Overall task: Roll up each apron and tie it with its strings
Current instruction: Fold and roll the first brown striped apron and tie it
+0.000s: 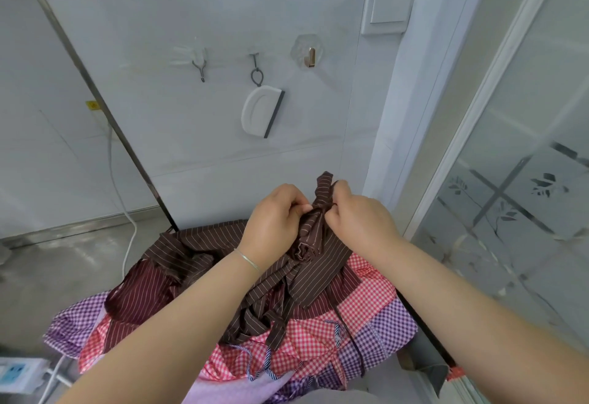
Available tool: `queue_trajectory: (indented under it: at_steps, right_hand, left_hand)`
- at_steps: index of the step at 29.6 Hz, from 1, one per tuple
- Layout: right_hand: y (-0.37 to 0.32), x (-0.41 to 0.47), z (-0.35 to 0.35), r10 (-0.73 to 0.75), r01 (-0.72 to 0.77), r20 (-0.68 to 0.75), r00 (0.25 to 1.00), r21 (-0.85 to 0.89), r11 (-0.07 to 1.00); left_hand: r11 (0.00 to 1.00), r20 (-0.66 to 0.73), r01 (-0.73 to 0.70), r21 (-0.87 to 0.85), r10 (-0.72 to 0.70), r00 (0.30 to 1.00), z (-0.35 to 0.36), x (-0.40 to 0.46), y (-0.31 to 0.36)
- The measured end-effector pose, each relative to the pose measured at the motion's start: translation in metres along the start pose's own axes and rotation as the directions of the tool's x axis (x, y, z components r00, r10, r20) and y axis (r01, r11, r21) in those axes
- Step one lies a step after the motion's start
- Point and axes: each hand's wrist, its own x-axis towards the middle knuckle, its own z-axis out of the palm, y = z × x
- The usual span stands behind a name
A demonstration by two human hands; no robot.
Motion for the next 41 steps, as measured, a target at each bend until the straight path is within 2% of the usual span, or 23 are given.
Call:
queue_trajectory:
  at_steps: [1,2,3,4,5,6,7,9,11,12,14,19,23,26,28,29,32,35,37,41]
  right_hand:
    - [0.001,0.000,0.004,0.112,-0.115,0.027,0.993,0.191,0.975]
    - [-0.002,0.000,0.008,0.218,-0.242,0.106,0.970,0.442,0.864]
    - [-0.006,-0.002,0.009,0.283,-0.356,0.221,0.933,0.679,0.642]
    - [-0.013,-0.002,0.010,0.284,-0.421,0.332,0.899,0.833,0.360]
    - [-0.019,-0.003,0.010,0.230,-0.436,0.407,0.884,0.895,0.093]
    - [-0.027,-0.003,0.010,0.164,-0.428,0.441,0.882,0.897,-0.110]
    - [-0.029,-0.005,0.009,0.120,-0.417,0.457,0.881,0.872,-0.258]
    - [-0.040,-0.007,0.004,0.059,-0.435,0.504,0.862,0.793,-0.427]
    - [-0.048,-0.003,0.001,0.019,-0.428,0.513,0.858,0.736,-0.525]
    - [-0.052,-0.001,0.000,0.017,-0.417,0.508,0.861,0.725,-0.549]
    - [-0.064,0.004,-0.003,0.015,-0.386,0.488,0.873,0.709,-0.590]
    - [-0.089,0.015,-0.004,0.033,-0.338,0.453,0.891,0.709,-0.619]
    - [-0.093,0.023,0.001,0.096,-0.266,0.399,0.912,0.753,-0.602]
    - [-0.089,0.025,0.002,0.140,-0.248,0.355,0.924,0.837,-0.489]
    - [-0.085,0.030,-0.002,0.188,-0.215,0.301,0.935,0.901,-0.377]
    - [-0.083,0.033,-0.006,0.220,-0.187,0.265,0.939,0.928,-0.321]
    - [-0.074,0.047,-0.020,0.309,-0.084,0.157,0.938,0.968,-0.238]
    - [-0.066,0.065,-0.043,0.379,0.014,0.053,0.924,0.985,-0.170]
    - [-0.060,0.077,-0.061,0.400,0.059,-0.010,0.917,0.992,-0.110]
    - [-0.049,0.106,-0.094,0.394,0.132,-0.106,0.913,0.990,-0.039]
  left_hand:
    - [0.999,-0.038,-0.039,0.031,0.041,0.998,0.001,-0.003,0.001]
    - [0.992,-0.089,-0.102,0.080,0.109,0.990,-0.001,-0.006,0.001]
    - [0.975,-0.135,-0.176,0.135,0.194,0.972,-0.002,-0.008,0.002]
    - [0.950,-0.164,-0.250,0.188,0.281,0.945,-0.003,-0.009,0.001]
    - [0.918,-0.170,-0.318,0.238,0.362,0.916,-0.004,-0.010,0.000]
    - [0.884,-0.169,-0.371,0.283,0.427,0.888,-0.005,-0.011,-0.002]
    - [0.859,-0.166,-0.413,0.302,0.474,0.865,-0.003,-0.012,-0.001]
    - [0.878,-0.183,-0.427,0.216,0.466,0.866,-0.008,-0.015,0.002]
    - [0.947,-0.205,-0.321,0.010,0.316,0.926,-0.020,-0.015,0.007]
    - [0.965,-0.215,-0.255,-0.062,0.236,0.948,-0.025,-0.013,0.007]
    - [0.979,-0.243,-0.192,-0.067,0.170,0.955,-0.036,-0.007,-0.002]
    - [0.966,-0.256,-0.228,0.124,0.253,0.933,-0.054,0.008,-0.017]
    - [0.937,-0.125,-0.292,0.189,0.318,0.940,-0.069,0.026,-0.025]
    - [0.958,0.135,-0.285,0.002,0.283,0.950,-0.077,0.043,-0.032]
    - [0.955,0.282,-0.289,-0.073,0.297,0.912,-0.082,0.058,-0.031]
    - [0.941,0.305,-0.333,-0.063,0.336,0.891,-0.084,0.067,-0.029]
    - [0.838,0.232,-0.544,0.040,0.522,0.821,-0.085,0.094,-0.016]
    - [0.737,0.173,-0.666,0.118,0.645,0.744,-0.080,0.124,0.002]
    - [0.738,0.163,-0.668,0.098,0.650,0.742,-0.076,0.147,0.011]
    - [0.806,0.142,-0.591,-0.025,0.588,0.796,-0.073,0.196,0.027]
